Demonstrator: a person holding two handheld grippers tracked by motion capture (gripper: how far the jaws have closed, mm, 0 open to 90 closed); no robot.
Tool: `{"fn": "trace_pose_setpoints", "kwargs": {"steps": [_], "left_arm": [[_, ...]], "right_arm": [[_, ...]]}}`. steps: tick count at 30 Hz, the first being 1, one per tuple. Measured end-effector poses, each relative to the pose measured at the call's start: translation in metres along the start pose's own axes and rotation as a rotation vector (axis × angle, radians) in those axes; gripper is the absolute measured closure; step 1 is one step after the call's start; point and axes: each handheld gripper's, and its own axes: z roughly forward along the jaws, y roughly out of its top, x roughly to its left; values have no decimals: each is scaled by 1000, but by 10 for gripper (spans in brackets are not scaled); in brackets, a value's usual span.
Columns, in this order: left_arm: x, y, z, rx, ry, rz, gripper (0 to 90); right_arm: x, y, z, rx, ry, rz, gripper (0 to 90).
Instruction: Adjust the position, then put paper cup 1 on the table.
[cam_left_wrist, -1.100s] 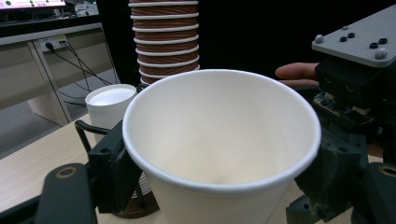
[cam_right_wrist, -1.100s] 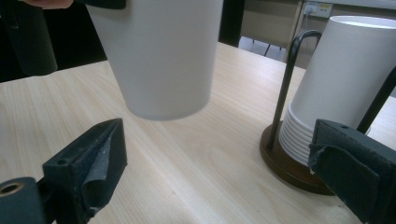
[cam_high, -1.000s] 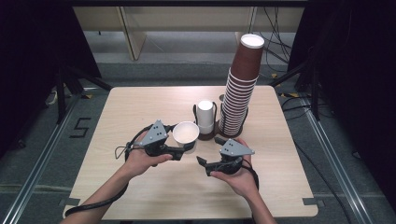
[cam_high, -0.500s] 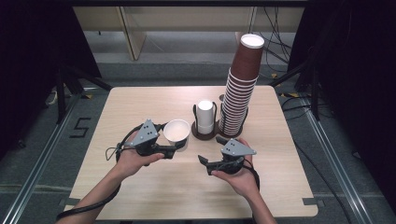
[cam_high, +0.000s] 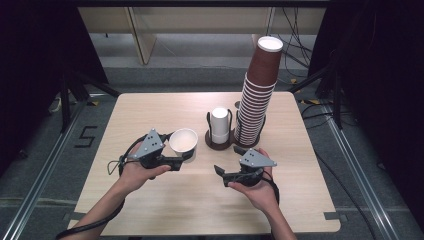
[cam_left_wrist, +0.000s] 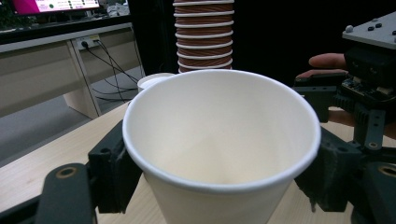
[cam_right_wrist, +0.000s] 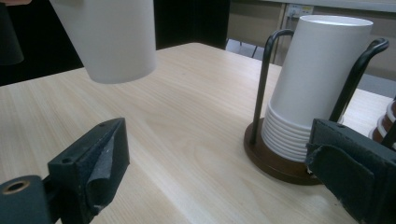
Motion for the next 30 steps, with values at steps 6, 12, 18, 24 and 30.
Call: {"fn": "trace_pose_setpoints", "kwargs": {"steps": [6,12,18,24,30], "left_arm": [[6,-5,-11,5,37,-5,239],[15,-11,-22,4,88,-25,238],[22,-15,-32,-7,144,-5,239],[28,-18,-41,-27,199,-8,239],[29,-30,-43,-6,240,-14,237]], "right_arm": [[-5,-2,-7,-46,-22,-2,75],[-9,-5,-21,-43,-53,39,76],[-11,-8,-31,-43,-89,54,77],[-12,-16,-38,-45,-105,94,78],[-20,-27,-38,-48,-116,85,78]]}}
